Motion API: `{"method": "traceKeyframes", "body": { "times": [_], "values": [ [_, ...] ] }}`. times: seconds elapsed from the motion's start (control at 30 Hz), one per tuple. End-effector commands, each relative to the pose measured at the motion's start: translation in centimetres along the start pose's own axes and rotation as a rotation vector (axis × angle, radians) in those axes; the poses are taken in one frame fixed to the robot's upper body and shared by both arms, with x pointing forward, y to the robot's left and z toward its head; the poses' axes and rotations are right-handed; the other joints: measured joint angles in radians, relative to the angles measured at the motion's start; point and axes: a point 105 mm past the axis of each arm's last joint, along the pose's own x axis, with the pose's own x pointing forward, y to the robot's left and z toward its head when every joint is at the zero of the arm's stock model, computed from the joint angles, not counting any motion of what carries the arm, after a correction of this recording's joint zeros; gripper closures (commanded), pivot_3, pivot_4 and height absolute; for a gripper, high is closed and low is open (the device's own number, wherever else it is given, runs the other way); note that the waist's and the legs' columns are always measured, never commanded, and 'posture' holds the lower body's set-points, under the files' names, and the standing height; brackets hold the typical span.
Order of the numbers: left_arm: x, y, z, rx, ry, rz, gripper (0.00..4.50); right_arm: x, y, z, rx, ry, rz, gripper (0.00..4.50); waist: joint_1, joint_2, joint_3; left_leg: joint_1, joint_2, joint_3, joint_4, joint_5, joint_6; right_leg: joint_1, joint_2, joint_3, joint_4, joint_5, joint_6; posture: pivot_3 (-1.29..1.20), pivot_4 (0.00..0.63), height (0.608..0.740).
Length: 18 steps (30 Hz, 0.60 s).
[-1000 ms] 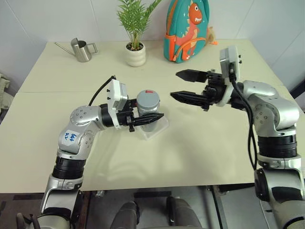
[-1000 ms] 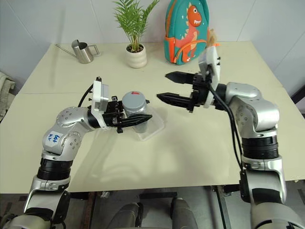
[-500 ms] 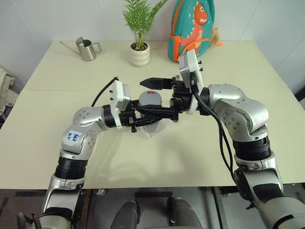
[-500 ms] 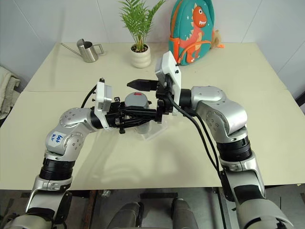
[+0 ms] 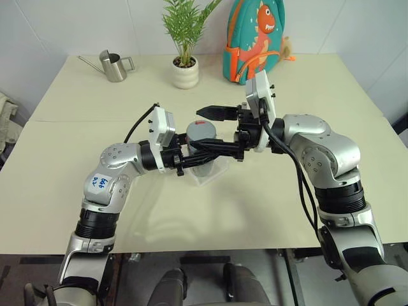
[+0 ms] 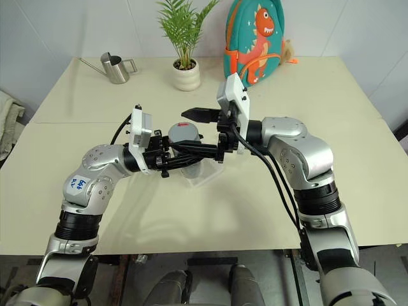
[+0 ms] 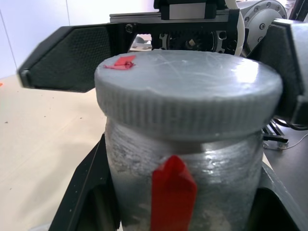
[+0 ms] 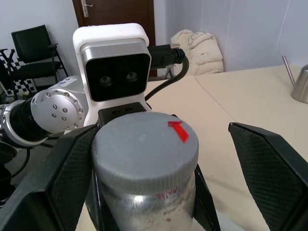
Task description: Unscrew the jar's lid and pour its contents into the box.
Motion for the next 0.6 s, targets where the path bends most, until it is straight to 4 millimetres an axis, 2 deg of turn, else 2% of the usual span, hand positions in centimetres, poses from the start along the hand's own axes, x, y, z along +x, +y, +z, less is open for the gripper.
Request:
{"method": "traceKeyframes", "body": {
  "times": [0.03,0.6],
  "values": [
    [0.0,-0.1,1.4,0.038,-0.037,-0.015,2.42,-1.3,-0.4,0.6,-0.013,-0.029,-0.03,0.02,0.001,0.0,0.0,0.0,0.0,0.0,0.0,0.0,0.0,0.0,0.0,0.0,0.0,0.0,0.0,0.0,0.15,0.74],
    [-0.4,-0.2,1.2,0.037,-0.017,-0.015,2.42,-3.0,-0.9,-0.9,0.057,-0.016,-0.062,0.02,0.001,0.0,0.0,0.0,0.0,0.0,0.0,0.0,0.0,0.0,0.0,0.0,0.0,0.0,0.0,0.0,0.15,0.74]
  ]
}}
